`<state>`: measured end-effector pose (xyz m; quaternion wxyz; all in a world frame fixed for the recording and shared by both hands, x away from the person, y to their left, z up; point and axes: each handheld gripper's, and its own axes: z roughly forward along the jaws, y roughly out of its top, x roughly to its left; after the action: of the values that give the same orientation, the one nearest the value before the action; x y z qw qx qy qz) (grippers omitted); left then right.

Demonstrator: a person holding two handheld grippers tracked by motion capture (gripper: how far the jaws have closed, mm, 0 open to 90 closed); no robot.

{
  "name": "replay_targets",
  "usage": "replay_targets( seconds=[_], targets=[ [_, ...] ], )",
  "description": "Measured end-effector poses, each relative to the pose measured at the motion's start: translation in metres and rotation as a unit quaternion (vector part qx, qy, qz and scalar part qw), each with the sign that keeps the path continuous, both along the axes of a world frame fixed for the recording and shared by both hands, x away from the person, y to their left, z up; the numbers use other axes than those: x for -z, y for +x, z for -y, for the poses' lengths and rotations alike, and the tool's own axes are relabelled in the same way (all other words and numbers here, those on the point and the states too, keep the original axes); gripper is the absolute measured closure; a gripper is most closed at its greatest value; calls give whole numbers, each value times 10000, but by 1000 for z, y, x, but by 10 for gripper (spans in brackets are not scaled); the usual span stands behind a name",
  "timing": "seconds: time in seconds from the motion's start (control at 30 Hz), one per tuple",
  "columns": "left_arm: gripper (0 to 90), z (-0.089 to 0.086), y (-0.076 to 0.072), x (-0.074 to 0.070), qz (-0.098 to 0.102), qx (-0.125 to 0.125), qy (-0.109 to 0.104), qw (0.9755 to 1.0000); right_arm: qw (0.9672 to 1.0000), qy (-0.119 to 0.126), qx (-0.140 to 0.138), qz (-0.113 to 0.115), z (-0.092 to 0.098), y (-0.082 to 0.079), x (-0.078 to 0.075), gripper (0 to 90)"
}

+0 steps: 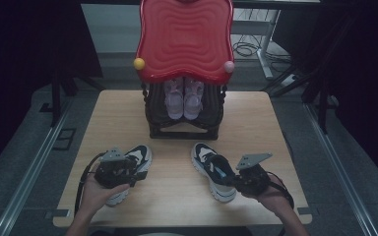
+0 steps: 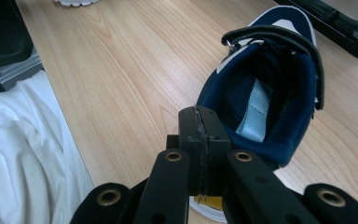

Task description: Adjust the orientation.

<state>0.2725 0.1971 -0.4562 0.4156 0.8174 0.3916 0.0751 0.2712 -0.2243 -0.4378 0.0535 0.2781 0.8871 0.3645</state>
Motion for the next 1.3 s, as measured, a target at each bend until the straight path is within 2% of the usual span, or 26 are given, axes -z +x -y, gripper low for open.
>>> replay_targets(
  seconds=[0.67,0.87,1.03,1.2,1.3],
  targets=[
    [390,0,-1,-2,24,-18,-23,10000,9997,162,177,30,16,3,1,900],
    [390,1,0,-1,3,-12,-14,10000,9986,480,172,147,19,5,-9,900],
    [390,1,0,-1,3,-1,-13,10000,9975,618,263,228,21,10,-14,899],
    [390,-2,0,-4,51,-20,-9,10000,9959,781,348,285,24,21,-17,898],
    [390,-6,-3,-11,114,-32,-88,9999,9946,905,424,286,26,30,-18,886]
  ],
)
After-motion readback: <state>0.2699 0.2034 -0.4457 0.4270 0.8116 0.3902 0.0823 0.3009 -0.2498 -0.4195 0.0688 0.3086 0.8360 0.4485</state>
